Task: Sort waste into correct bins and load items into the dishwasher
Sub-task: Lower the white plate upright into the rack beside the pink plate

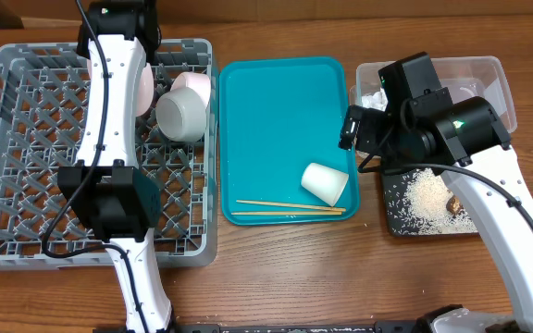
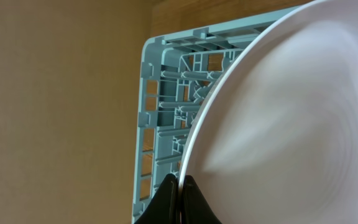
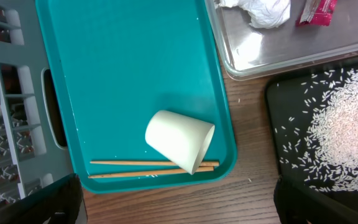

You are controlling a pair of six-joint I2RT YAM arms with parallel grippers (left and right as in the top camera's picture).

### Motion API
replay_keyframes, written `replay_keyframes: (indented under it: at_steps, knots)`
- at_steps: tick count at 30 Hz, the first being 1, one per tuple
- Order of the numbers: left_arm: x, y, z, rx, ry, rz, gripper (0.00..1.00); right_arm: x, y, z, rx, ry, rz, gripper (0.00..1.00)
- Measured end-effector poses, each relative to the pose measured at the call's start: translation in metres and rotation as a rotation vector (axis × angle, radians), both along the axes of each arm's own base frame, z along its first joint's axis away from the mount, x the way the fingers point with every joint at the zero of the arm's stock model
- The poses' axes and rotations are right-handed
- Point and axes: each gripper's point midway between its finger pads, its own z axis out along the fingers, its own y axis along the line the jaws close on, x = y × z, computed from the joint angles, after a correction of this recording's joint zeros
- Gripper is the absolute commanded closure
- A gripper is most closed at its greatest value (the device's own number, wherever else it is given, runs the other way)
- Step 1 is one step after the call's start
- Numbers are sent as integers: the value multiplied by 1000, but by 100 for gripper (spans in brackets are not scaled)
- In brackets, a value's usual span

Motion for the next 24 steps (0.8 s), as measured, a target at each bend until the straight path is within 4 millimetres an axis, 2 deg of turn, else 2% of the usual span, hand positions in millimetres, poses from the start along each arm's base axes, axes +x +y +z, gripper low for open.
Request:
replay_keyframes:
  at_steps: [4, 6, 10, 14, 18, 24]
  knots:
    - [0, -2, -7, -15, 15, -7, 96, 0, 0, 0, 0, 0, 0, 0]
    - [0, -4, -9, -33, 17, -16, 89, 0, 0, 0, 0, 0, 0, 0]
    - [2, -9, -14, -69, 16, -32, 43, 0, 0, 0, 0, 1, 1, 0]
    - [4, -13, -17, -99, 15, -46, 12, 0, 0, 0, 0, 0, 0, 0]
    - [5, -14, -18, -107, 14, -49, 1, 0, 0, 0, 0, 0, 0, 0]
    - [6, -16, -14, -131, -27, -27, 0, 0, 0, 0, 0, 0, 0, 0]
